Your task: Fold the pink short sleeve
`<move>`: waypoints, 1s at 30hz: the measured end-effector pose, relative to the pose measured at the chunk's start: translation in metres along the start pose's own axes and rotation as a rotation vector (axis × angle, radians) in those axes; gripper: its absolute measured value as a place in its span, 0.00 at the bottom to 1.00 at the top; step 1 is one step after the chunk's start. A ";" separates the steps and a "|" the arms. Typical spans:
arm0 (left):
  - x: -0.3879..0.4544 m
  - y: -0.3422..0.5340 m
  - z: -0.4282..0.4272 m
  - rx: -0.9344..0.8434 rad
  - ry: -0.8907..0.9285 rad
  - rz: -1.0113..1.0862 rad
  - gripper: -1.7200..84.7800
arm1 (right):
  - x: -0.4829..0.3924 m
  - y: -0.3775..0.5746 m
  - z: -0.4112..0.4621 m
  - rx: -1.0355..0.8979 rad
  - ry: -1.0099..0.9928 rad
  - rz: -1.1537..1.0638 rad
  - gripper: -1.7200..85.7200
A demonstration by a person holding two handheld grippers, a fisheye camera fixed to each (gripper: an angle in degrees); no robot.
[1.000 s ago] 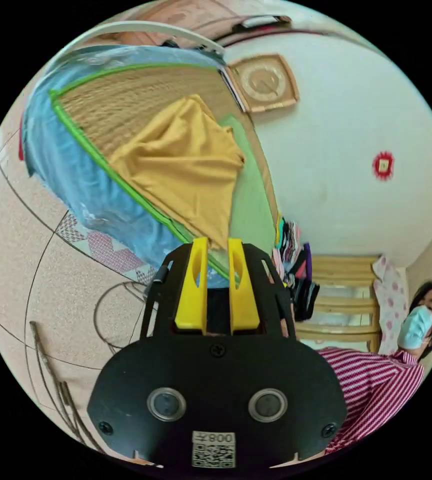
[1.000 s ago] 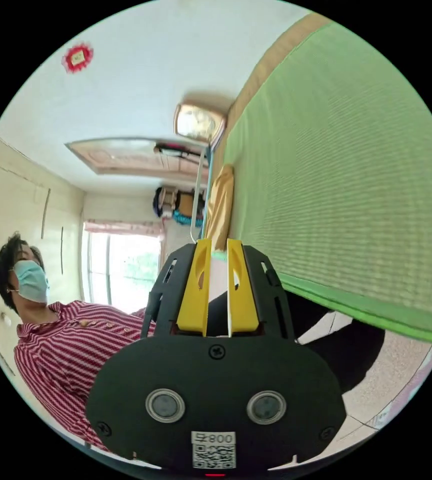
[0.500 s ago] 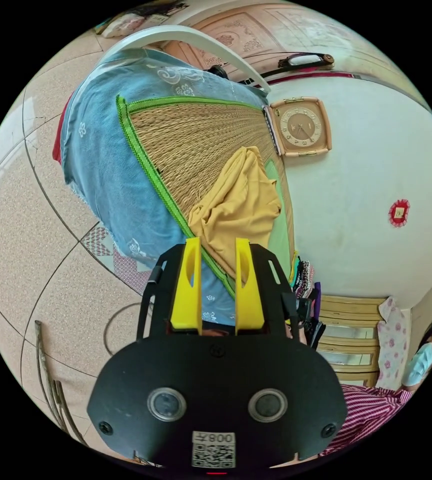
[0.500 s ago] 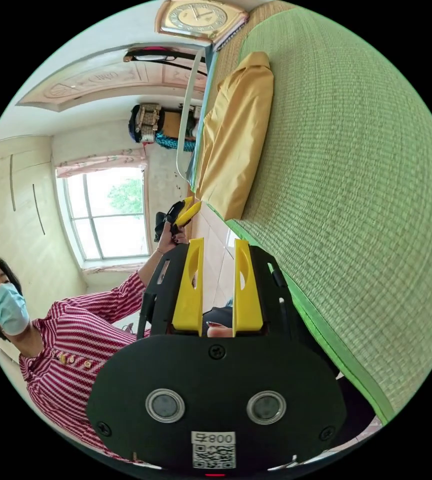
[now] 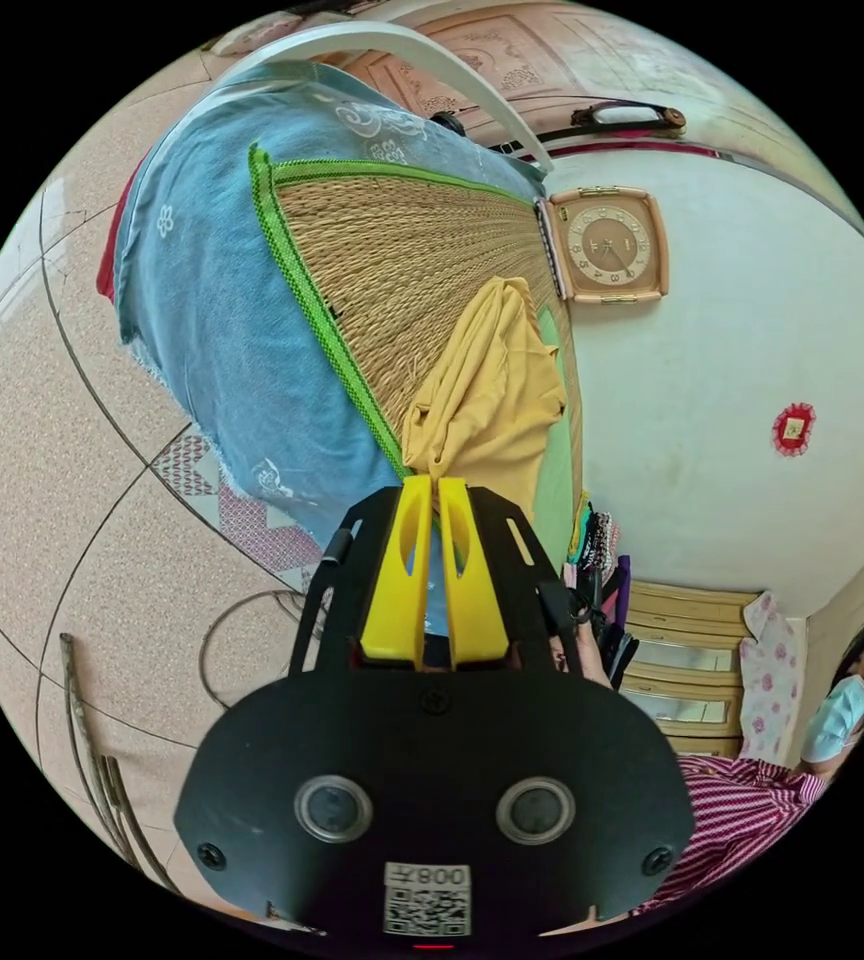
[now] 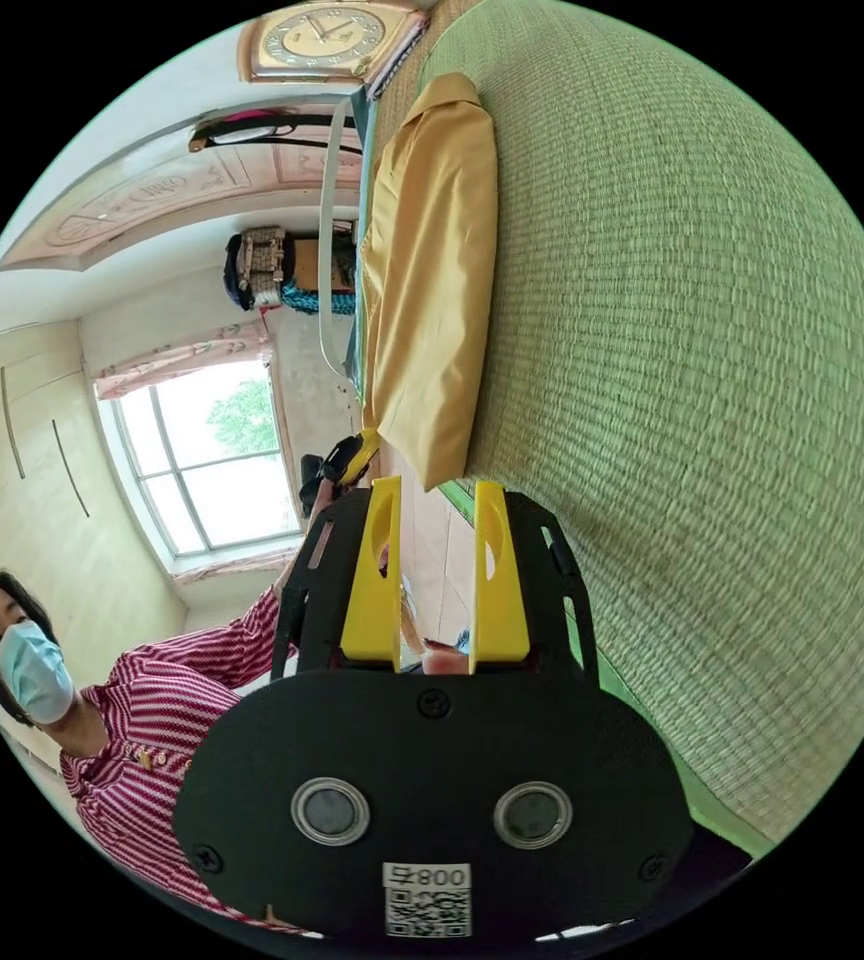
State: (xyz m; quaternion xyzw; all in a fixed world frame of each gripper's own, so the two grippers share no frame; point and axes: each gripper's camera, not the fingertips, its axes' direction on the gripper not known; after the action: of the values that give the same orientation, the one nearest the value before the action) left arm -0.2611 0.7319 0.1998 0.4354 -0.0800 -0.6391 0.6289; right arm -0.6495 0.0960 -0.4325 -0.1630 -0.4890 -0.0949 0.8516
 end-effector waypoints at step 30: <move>-0.164 -0.114 0.101 -0.181 0.215 0.109 0.17 | -0.177 -0.031 -0.134 -0.081 0.131 0.020 0.05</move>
State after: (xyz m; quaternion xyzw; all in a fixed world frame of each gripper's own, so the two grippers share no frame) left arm -0.4385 0.8528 0.2619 0.4381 0.0224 -0.5584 0.7041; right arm -0.6414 0.0177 -0.6418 -0.1957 -0.4264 -0.1164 0.8754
